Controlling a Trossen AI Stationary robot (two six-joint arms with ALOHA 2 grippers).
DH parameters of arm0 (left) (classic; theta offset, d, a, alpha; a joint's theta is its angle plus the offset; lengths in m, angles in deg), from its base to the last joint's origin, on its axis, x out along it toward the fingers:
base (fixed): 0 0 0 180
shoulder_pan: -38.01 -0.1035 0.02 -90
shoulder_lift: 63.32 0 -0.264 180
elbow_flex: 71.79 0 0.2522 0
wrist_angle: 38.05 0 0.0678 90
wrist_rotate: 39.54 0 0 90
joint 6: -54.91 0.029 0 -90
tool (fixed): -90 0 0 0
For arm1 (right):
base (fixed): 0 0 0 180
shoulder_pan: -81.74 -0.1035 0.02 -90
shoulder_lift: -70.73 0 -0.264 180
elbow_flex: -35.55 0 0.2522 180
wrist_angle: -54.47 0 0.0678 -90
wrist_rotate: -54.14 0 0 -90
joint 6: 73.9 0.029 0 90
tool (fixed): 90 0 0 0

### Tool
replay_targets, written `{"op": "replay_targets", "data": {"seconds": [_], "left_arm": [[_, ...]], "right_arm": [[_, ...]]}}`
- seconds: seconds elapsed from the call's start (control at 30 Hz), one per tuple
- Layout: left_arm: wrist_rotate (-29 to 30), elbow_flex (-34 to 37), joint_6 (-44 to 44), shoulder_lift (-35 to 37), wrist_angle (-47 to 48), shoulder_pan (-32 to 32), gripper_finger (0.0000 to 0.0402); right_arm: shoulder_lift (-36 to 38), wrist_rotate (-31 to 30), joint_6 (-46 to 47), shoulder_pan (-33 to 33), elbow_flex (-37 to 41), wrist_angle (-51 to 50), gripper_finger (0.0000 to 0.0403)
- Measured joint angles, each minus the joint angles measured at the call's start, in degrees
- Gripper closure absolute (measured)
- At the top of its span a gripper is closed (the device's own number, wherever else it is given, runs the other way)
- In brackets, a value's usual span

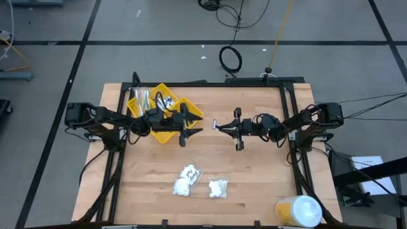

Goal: Pick & Place Travel size toiletries
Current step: Put the blue razor into the middle right yellow bin

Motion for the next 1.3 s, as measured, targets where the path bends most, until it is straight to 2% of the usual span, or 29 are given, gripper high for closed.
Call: {"op": "replay_targets", "data": {"seconds": [0.17, 0.33, 0.63, 0.87, 1.3], "left_arm": [[0.54, -2.15, 0.34, -0.01, 0.37, 2.15, 0.0183], [4.56, -4.72, 0.28, -0.53, 1.69, 4.15, 0.0183], [4.45, -11.08, 2.12, -7.59, 1.71, 6.18, 0.0183], [1.44, -14.06, 1.50, -10.98, 1.86, 6.32, 0.0183], [1.40, -14.47, 1.90, -11.10, 1.88, 6.28, 0.0183]], "right_arm": [[0.02, -0.04, -0.04, -1.15, -0.29, 1.37, 0.0383], [0.02, -0.20, -0.64, -3.05, -3.20, 0.23, 0.0383], [0.00, -0.29, -2.34, -4.16, -5.75, -3.16, 0.0383], [0.00, -0.24, -2.32, -4.16, -5.75, -3.47, 0.0383], [0.00, -0.07, -2.35, -4.16, -5.75, -4.36, 0.0383]]}}
